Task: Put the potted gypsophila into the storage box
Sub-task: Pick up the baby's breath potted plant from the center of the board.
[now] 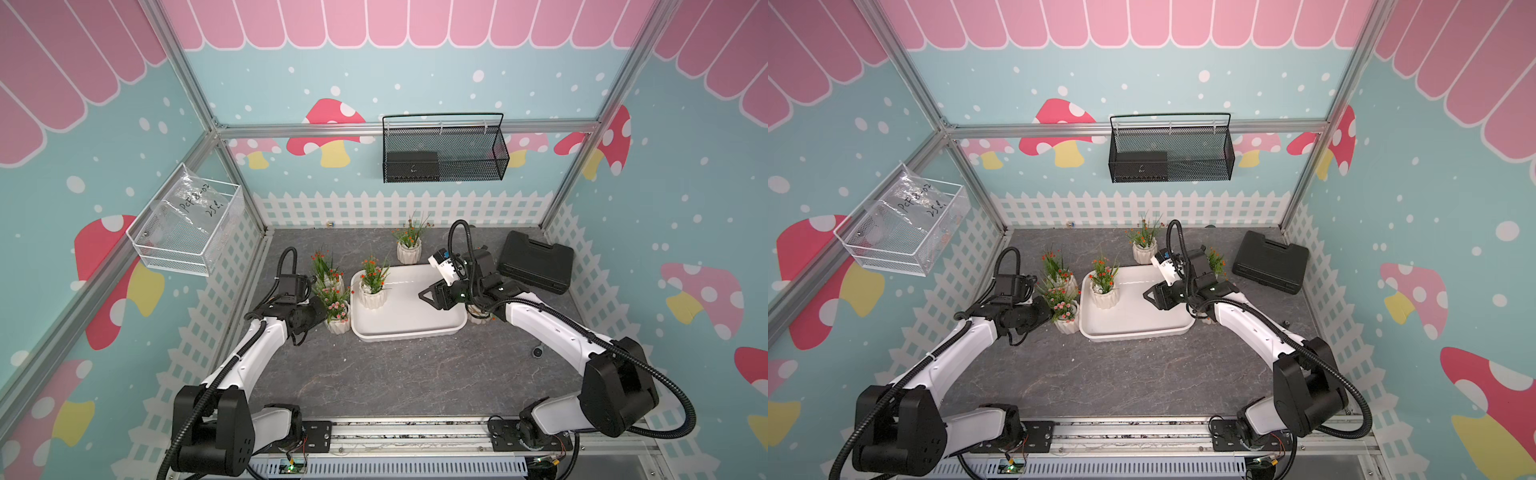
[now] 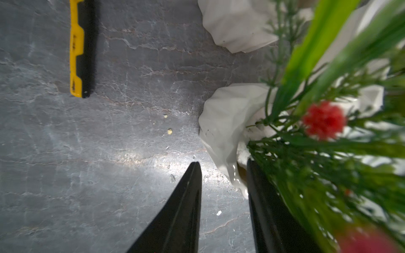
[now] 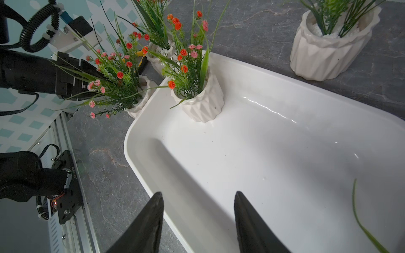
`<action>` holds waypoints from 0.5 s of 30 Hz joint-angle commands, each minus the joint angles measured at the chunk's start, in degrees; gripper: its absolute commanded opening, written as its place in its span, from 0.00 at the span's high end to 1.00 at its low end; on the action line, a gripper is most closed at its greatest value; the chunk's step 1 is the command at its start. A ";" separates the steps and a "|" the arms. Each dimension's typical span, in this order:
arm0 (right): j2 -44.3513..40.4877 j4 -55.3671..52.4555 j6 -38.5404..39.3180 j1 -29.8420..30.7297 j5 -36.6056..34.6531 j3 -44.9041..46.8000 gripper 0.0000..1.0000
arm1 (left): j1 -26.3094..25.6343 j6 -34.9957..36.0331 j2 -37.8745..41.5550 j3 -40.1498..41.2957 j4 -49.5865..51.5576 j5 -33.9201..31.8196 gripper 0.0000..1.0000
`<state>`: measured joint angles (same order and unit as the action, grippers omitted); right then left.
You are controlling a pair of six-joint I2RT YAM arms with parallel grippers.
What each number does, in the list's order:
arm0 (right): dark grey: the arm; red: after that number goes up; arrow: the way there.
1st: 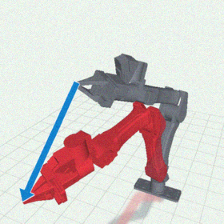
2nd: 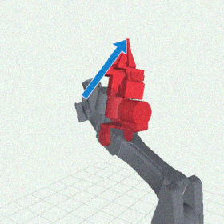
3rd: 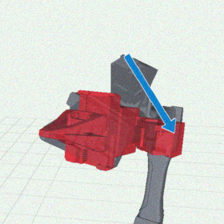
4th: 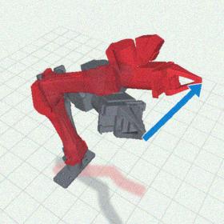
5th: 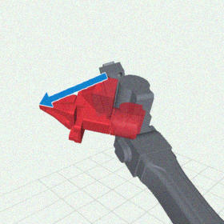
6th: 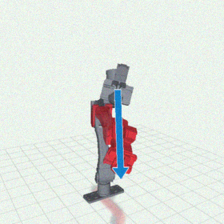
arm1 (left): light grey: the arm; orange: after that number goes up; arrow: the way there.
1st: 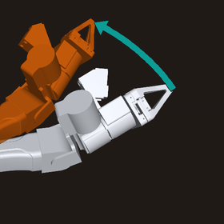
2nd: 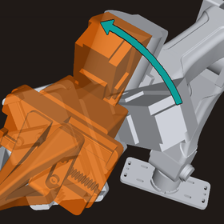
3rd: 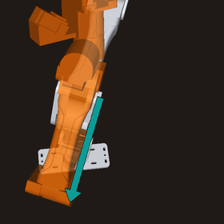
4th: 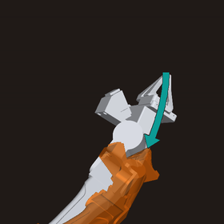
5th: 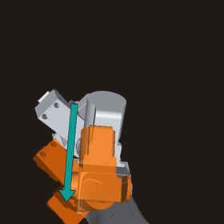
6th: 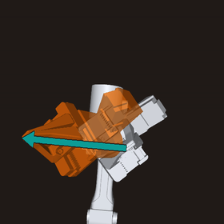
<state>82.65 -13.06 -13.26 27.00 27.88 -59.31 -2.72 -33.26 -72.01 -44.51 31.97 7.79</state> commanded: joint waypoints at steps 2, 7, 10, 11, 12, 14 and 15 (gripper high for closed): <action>-0.25 0.83 1.78 -0.02 -0.26 0.86 0.46 | -0.17 -0.24 -2.04 -0.93 -2.15 -1.70 0.63; 0.07 1.24 2.07 -0.02 0.48 1.44 0.46 | -0.15 0.46 -4.22 -0.61 -4.63 -0.81 0.63; 0.22 2.23 2.09 -0.02 1.99 2.27 0.46 | -0.17 0.56 -5.53 -0.84 -5.22 -0.32 0.65; 0.37 2.37 2.17 -0.02 2.44 2.35 0.46 | -0.18 0.65 -5.73 -0.77 -5.30 -0.16 0.66; 0.48 2.47 2.26 -0.03 2.86 2.27 0.46 | -0.18 0.65 -5.94 -0.69 -5.55 -0.16 0.67; 0.64 2.52 2.48 -0.11 3.52 2.27 0.46 | -0.11 0.81 -6.12 -0.49 -5.77 -0.29 0.68; 0.67 2.53 2.52 -0.11 3.65 2.27 0.46 | -0.16 0.82 -6.13 -0.36 -5.85 -0.28 0.69</action>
<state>82.76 -11.92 -12.23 27.00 29.58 -57.58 -2.83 -32.75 -77.80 -44.51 27.29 8.29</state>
